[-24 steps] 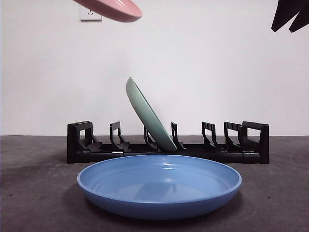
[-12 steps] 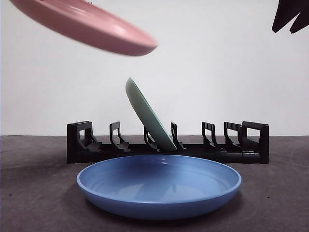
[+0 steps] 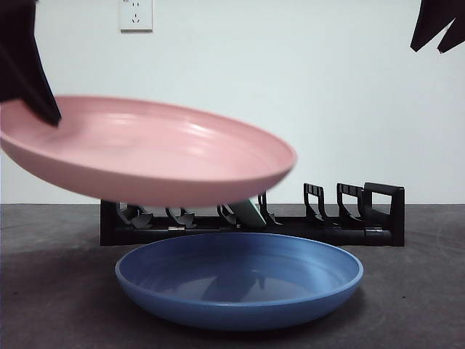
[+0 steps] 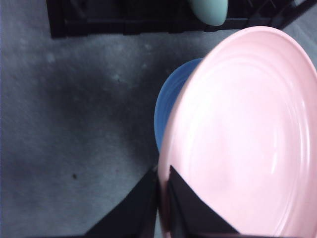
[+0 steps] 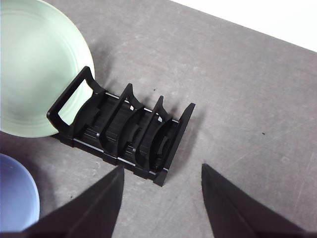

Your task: Place the plate

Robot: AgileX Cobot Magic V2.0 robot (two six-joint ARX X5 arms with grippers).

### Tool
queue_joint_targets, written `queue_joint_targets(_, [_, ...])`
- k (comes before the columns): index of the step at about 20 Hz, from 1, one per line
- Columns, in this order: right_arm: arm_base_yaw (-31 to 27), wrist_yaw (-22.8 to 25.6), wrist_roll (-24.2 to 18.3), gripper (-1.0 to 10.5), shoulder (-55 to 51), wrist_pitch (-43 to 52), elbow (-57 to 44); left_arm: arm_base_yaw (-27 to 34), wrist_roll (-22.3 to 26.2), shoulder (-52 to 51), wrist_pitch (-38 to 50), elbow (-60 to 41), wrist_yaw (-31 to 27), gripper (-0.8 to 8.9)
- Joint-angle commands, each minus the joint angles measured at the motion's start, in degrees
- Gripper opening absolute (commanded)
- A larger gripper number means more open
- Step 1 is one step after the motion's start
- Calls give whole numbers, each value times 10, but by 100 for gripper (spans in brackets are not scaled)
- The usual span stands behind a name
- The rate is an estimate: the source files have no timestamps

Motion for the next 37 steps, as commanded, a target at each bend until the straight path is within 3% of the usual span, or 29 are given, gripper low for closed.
queue_joint_targets(1, [2, 0, 8, 242, 3, 3, 9, -14, -79, 9, 43, -14, 3, 15])
queue_joint_targets(4, [2, 0, 8, 242, 3, 3, 9, -25, -125, 30, 60, -26, 3, 15])
queue_joint_targets(13, [3, 0, 9, 242, 3, 4, 9, -57, -166, 167, 124, -26, -22, 16])
queue_joint_targets(17, [8, 0, 9, 242, 3, 4, 9, -67, -177, 194, 128, -26, -55, 16])
queue_joint_targets(28, [15, 0, 10, 242, 3, 4, 9, -67, -183, 249, 170, -26, -59, 16])
queue_joint_targets(30, [15, 0, 10, 242, 3, 4, 9, -67, -183, 256, 175, -26, -59, 56])
queue_joint_targets(33, [15, 0, 12, 242, 3, 3, 9, -67, -183, 262, 188, -26, -57, 213])
queue_joint_targets(37, [15, 0, 13, 242, 3, 3, 9, -67, -180, 253, 187, -22, -36, 305])
